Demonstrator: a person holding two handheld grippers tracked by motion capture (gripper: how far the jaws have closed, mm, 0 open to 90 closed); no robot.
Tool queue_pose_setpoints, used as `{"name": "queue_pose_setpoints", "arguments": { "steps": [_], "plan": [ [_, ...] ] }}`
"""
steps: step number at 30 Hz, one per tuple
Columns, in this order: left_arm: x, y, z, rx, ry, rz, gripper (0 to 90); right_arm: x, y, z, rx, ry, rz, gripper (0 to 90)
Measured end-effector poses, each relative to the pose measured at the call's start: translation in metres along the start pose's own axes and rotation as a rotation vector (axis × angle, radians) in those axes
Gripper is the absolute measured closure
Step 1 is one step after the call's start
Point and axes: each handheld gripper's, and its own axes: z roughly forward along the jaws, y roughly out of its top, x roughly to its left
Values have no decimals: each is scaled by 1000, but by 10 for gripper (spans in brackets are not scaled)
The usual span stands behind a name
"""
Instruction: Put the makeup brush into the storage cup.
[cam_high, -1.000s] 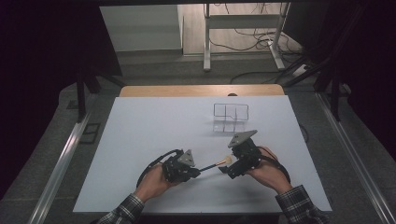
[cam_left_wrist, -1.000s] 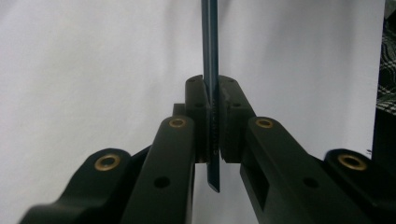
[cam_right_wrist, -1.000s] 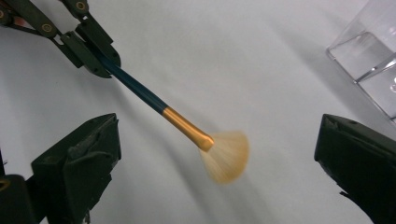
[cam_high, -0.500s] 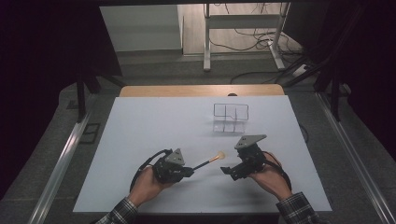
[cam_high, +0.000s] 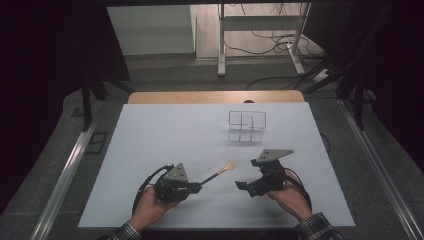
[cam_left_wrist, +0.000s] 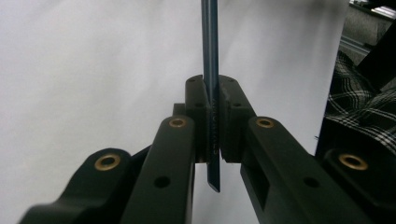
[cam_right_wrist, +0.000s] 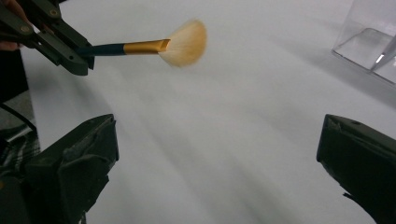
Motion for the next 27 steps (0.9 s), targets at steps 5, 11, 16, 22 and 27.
{"name": "queue_pose_setpoints", "arguments": {
  "steps": [5,11,16,22,27],
  "plan": [
    [-3,-4,-5,-26,4,-11,844,4,1,-3,-19,11,1,0],
    [-1,-1,-4,-63,17,-17,844,9,7,-5,-36,0,15,0],
    [1,4,-1,-90,29,-13,843,12,10,-3,-50,-15,37,0],
    [2,8,2,-133,19,-16,844,18,16,1,-60,7,43,0],
    [1,12,5,-147,10,-11,844,20,18,5,-68,47,76,0]
  ]
}}
